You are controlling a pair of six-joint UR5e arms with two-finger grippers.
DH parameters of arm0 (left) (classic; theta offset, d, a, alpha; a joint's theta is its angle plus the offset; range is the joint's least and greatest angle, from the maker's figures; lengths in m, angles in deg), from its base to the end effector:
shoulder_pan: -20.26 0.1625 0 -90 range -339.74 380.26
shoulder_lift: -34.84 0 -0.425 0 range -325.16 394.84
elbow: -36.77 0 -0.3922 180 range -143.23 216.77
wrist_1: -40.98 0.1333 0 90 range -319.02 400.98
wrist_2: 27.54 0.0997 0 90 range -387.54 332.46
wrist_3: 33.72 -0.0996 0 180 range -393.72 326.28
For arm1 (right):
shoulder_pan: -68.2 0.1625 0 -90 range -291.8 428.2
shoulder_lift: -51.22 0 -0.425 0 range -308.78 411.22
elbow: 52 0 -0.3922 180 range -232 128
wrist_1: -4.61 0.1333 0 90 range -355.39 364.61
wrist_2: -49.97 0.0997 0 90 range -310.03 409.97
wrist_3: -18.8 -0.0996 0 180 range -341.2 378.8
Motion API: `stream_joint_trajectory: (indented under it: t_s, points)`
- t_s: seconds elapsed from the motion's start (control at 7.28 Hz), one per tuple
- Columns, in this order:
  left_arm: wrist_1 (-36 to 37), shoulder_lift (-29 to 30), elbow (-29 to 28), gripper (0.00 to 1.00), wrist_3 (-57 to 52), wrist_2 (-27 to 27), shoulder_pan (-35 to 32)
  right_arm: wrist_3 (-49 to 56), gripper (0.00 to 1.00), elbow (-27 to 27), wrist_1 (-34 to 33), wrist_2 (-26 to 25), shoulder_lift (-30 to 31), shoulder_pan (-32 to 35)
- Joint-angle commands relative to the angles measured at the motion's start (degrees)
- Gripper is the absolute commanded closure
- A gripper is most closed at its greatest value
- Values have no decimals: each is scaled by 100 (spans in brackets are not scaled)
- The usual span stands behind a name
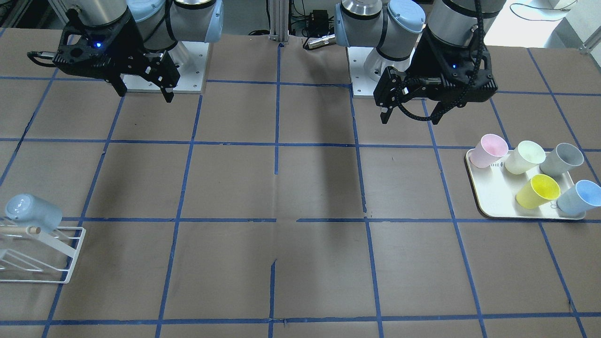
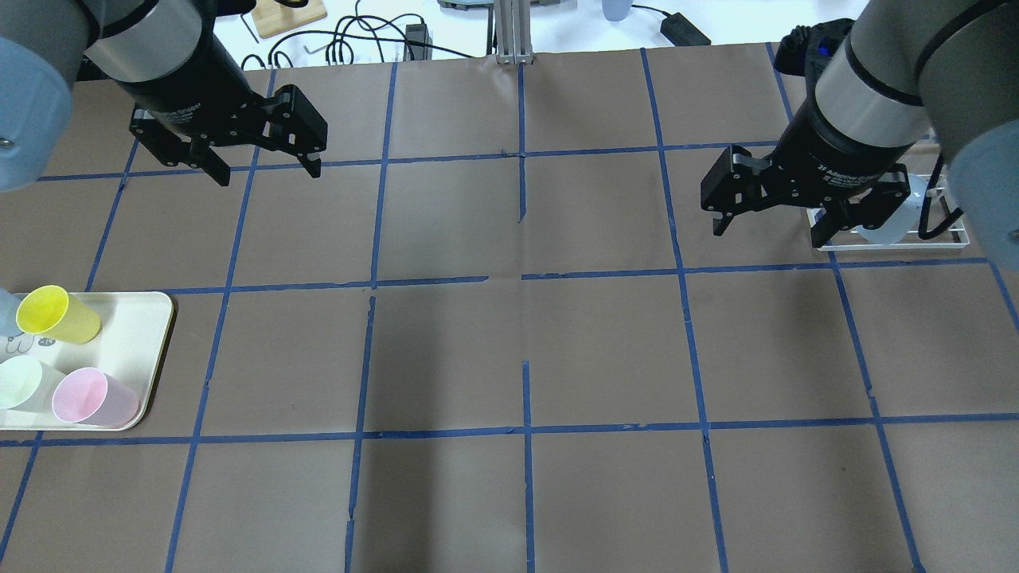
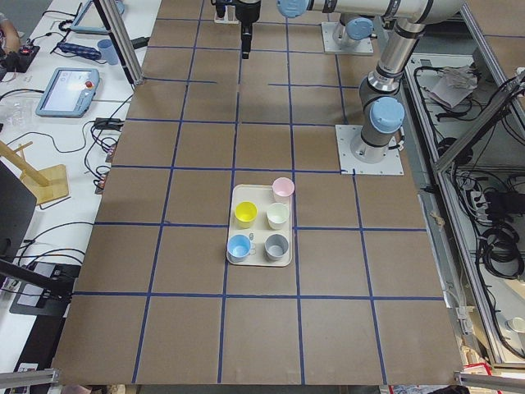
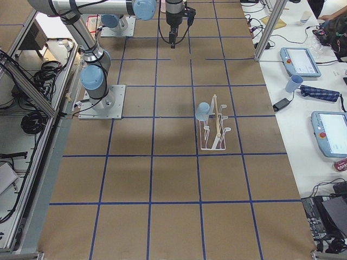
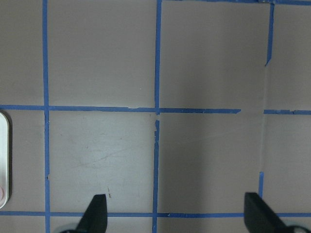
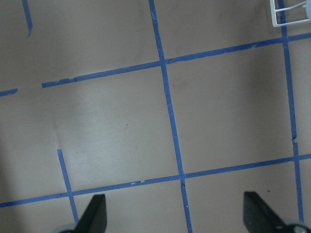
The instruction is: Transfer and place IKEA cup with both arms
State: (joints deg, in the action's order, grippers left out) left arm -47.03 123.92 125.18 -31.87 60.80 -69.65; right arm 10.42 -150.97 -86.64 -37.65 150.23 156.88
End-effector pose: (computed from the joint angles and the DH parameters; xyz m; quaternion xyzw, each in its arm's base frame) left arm -0.1354 -0.4924 0.5132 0.0163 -0.9990 0.0390 0.0151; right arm 0.1276 -0.4306 0.4853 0.0843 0.9962 -0.0100 0.0214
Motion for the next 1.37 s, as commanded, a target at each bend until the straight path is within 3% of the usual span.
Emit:
stream_joint_trajectory:
  t_s: [0.0,1.24]
  points:
    - [3,5,1,0,-9,-10,0,3,0,0,-16,0,4,-17]
    - [73,13,0,0,-44,-1,0,12,0,0,63,0,13,-53]
